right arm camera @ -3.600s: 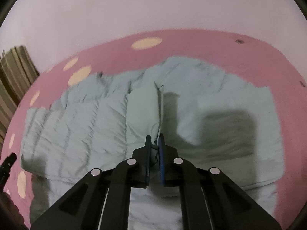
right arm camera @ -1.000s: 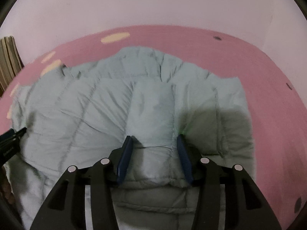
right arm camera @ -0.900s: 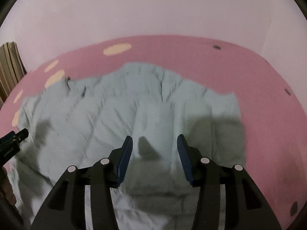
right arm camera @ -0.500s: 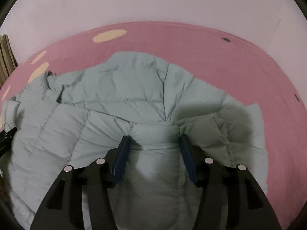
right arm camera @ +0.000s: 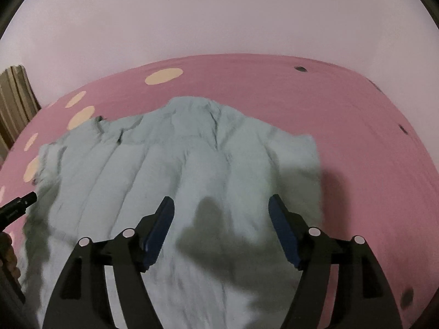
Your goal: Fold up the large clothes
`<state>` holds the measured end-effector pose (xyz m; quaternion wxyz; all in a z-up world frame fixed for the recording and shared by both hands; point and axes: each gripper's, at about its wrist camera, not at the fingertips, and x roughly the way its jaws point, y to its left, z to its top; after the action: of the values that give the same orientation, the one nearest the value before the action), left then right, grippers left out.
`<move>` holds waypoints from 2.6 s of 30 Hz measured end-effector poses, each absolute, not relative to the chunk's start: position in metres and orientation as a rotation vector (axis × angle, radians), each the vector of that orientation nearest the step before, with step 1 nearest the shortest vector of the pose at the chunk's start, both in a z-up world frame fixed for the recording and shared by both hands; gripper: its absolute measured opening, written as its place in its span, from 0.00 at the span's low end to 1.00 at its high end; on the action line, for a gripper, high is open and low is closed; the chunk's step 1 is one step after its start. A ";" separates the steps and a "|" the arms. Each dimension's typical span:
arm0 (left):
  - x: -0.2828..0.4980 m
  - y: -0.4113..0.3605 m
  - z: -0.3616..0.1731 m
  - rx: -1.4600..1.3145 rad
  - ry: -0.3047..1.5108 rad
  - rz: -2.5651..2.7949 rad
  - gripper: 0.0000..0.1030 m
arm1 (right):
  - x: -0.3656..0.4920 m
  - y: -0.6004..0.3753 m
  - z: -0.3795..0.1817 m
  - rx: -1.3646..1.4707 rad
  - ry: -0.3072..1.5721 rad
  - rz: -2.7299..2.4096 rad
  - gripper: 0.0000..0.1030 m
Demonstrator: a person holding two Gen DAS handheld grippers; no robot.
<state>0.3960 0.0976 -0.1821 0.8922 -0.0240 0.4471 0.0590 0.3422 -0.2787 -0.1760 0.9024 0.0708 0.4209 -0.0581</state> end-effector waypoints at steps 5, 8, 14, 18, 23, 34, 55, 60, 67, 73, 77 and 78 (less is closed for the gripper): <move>0.310 0.131 -0.180 -0.098 0.949 0.127 0.81 | 0.255 -0.293 -0.176 0.159 0.890 -0.137 0.68; 0.262 0.150 -0.189 -0.166 0.990 0.117 0.81 | 0.206 -0.297 -0.186 0.187 0.920 -0.144 0.68; 0.187 0.172 -0.203 -0.251 1.028 0.109 0.81 | 0.137 -0.298 -0.207 0.206 0.965 -0.153 0.68; 0.163 0.174 -0.204 -0.262 1.020 0.073 0.81 | 0.111 -0.297 -0.218 0.258 0.986 -0.132 0.68; 0.148 0.170 -0.205 -0.303 1.025 0.037 0.74 | 0.093 -0.289 -0.224 0.289 0.980 -0.109 0.67; 0.133 0.155 -0.199 -0.287 1.002 -0.016 0.12 | 0.076 -0.276 -0.221 0.305 0.949 -0.039 0.17; 0.273 0.130 -0.084 -0.330 0.772 -0.020 0.04 | 0.198 -0.316 -0.123 0.467 0.717 -0.001 0.09; 0.343 0.121 -0.106 -0.315 0.813 0.013 0.04 | 0.270 -0.328 -0.136 0.499 0.766 -0.023 0.09; 0.414 0.105 -0.163 -0.225 0.898 0.058 0.04 | 0.340 -0.338 -0.189 0.513 0.881 -0.068 0.09; 0.432 0.098 -0.195 -0.178 0.933 0.064 0.05 | 0.358 -0.335 -0.219 0.506 0.930 -0.071 0.09; 0.426 0.098 -0.188 -0.161 0.907 0.047 0.24 | 0.353 -0.334 -0.211 0.484 0.909 -0.072 0.12; 0.424 0.099 -0.185 -0.169 0.899 0.044 0.33 | 0.351 -0.335 -0.208 0.482 0.903 -0.069 0.20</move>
<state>0.4239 0.0990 -0.1846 0.8970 -0.0818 0.4338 0.0211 0.3512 -0.3349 -0.2080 0.8714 0.2305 0.4318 -0.0332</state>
